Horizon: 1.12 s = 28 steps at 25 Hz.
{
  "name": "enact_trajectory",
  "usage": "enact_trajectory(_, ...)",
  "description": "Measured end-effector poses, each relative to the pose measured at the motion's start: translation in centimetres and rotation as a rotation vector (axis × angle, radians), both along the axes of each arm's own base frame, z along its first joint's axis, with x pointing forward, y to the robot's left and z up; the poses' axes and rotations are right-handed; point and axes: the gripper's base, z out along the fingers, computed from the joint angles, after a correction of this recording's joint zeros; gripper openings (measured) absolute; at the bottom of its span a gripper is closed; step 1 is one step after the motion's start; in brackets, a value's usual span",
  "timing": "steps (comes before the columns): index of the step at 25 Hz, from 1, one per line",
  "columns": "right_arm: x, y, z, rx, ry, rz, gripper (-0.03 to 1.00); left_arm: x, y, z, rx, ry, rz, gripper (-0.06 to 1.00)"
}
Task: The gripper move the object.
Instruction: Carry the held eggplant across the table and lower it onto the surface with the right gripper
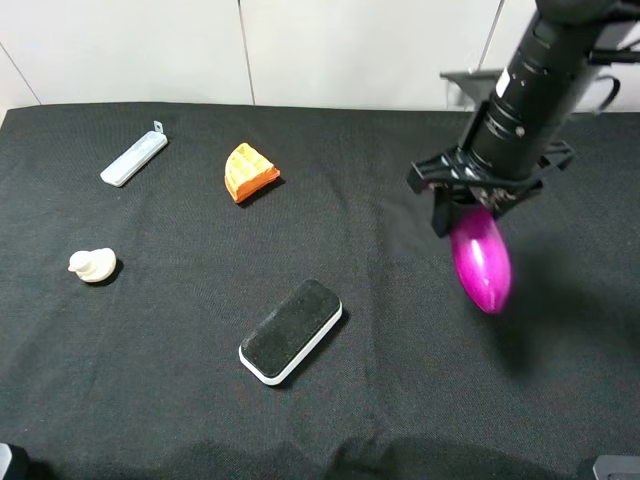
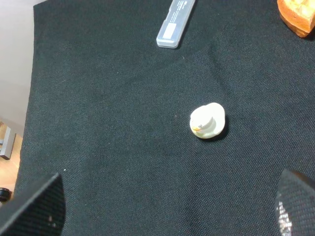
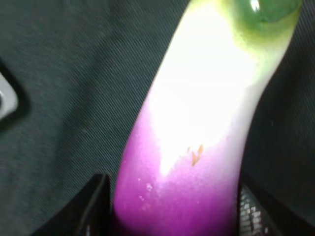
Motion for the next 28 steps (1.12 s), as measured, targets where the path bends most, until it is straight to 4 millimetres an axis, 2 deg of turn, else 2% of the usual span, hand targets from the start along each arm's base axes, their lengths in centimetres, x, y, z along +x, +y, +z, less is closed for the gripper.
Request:
enact_trajectory(6, 2.3, 1.3, 1.1, -0.010, 0.011, 0.023, 0.38, 0.0, 0.0, 0.0, 0.000, 0.000, 0.000, 0.91)
enact_trajectory(13, 5.1, 3.1, 1.3, -0.002, -0.007, 0.050, 0.38, 0.0, 0.0, 0.0, 0.000, 0.000, 0.000, 0.91)
enact_trajectory(28, 10.4, 6.5, 0.3, 0.030, -0.035, 0.062, 0.38, 0.0, 0.0, 0.0, 0.000, 0.000, 0.000, 0.91)
